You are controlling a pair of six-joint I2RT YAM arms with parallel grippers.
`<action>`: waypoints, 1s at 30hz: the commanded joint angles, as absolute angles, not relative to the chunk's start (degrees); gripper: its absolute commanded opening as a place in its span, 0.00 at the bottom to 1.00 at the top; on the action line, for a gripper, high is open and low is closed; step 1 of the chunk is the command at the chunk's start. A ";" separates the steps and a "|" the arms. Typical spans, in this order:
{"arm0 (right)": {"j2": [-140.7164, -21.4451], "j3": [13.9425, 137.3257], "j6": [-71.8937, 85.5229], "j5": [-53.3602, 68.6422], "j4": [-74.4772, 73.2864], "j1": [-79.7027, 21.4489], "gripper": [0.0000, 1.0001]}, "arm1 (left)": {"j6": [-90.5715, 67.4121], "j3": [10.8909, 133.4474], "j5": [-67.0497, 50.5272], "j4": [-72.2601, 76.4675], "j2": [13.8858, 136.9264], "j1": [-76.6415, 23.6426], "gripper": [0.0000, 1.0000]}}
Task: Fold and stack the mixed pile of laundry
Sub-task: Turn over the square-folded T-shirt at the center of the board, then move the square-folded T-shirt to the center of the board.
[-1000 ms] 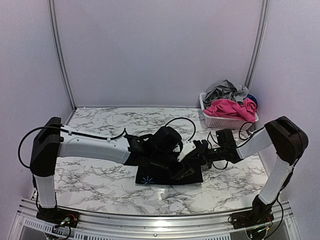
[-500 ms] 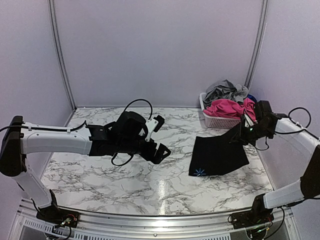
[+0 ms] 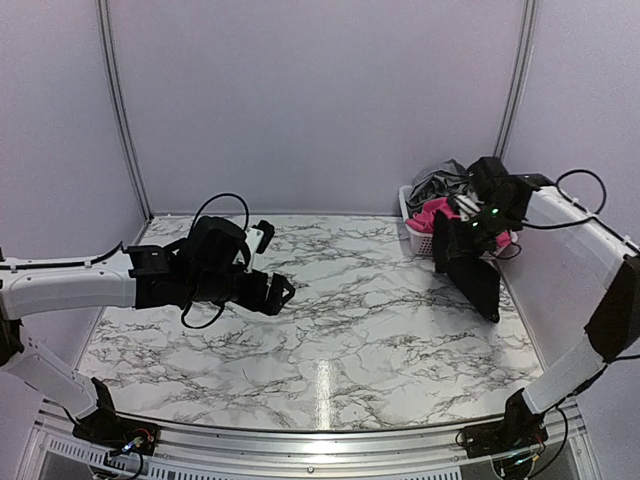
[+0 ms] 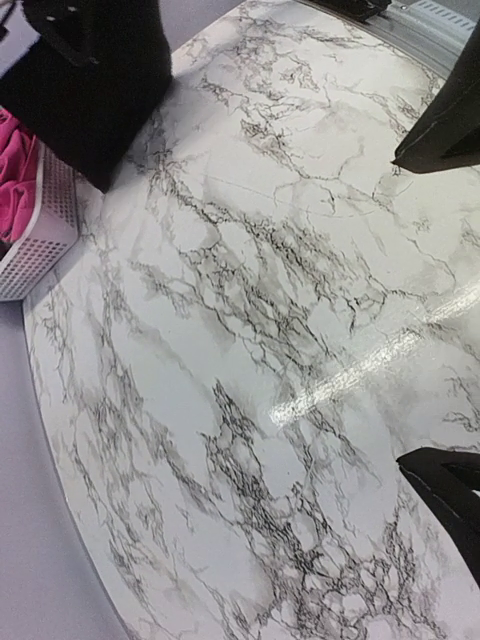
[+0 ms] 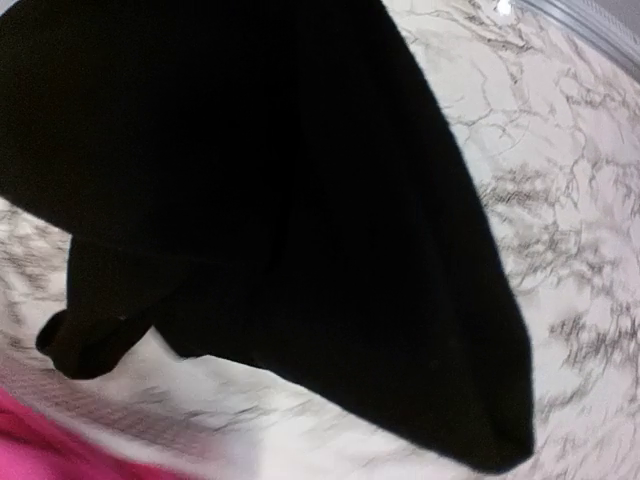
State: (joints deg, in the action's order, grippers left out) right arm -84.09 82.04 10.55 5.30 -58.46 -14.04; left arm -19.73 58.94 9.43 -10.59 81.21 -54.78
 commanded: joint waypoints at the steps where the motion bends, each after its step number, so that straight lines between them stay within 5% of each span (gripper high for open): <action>1: -92.78 80.66 18.01 9.36 -53.85 -26.97 0.00 | -23.18 56.37 12.62 -15.02 75.38 -51.53 0.99; 4: -101.31 82.93 22.73 12.51 -48.89 -35.69 0.00 | -26.23 54.71 11.90 -14.95 72.24 -49.23 0.99; 7: -109.92 89.53 26.98 20.72 -42.90 -42.25 0.44 | -27.25 53.94 11.04 -15.15 70.85 -48.01 0.99; 12: -112.30 98.08 28.29 37.33 -34.41 -44.40 0.70 | -29.33 52.92 9.86 -15.25 69.06 -46.60 0.99; 21: -96.11 76.66 19.26 36.86 -33.23 -26.01 0.63 | -28.34 59.51 2.45 -12.45 80.64 -50.82 0.99; 30: -95.73 64.12 15.96 34.00 -28.71 -24.76 0.54 | -32.57 79.02 -4.58 -10.80 106.52 -55.98 0.99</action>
